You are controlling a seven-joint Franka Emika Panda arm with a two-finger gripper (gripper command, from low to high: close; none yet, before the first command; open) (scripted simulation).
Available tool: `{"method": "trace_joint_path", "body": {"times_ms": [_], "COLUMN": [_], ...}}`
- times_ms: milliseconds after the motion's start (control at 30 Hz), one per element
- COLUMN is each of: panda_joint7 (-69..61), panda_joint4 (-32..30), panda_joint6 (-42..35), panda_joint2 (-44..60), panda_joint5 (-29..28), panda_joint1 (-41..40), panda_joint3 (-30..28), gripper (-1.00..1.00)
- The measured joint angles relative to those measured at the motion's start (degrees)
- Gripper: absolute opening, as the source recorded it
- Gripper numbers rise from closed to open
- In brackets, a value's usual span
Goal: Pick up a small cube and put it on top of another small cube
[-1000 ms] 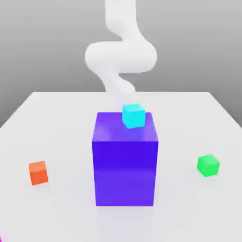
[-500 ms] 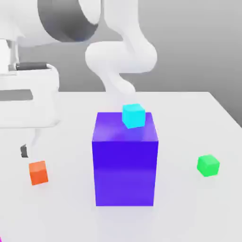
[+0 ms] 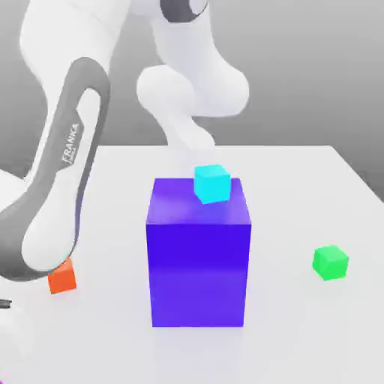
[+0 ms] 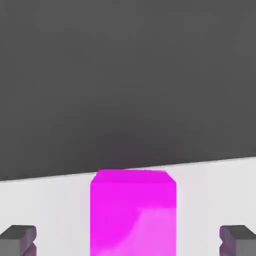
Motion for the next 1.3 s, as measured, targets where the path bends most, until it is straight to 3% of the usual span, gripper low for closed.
{"method": "trace_joint_path", "body": {"times_ms": [200,367,933,1100,1200,1300], "panda_joint7": [-0.31,0.95,-16.99,-24.11,-26.12,-22.64], "panda_joint4": [0.22,-2.39,-32.57,-42.80,-48.23,-49.27], "panda_joint6": [0.46,-4.54,1.30,3.45,7.64,13.50], "panda_joint2": [0.79,-6.79,-31.88,-40.89,-42.84,-37.92], "panda_joint5": [0.42,-2.26,-7.76,-9.48,-13.77,-20.33], "panda_joint1": [-0.22,2.47,24.67,40.85,47.25,47.86], "panda_joint3": [0.28,-1.85,22.15,30.82,34.87,34.77], "gripper": [-1.00,-1.00,-1.00,-1.00,-1.00,-1.00]}}
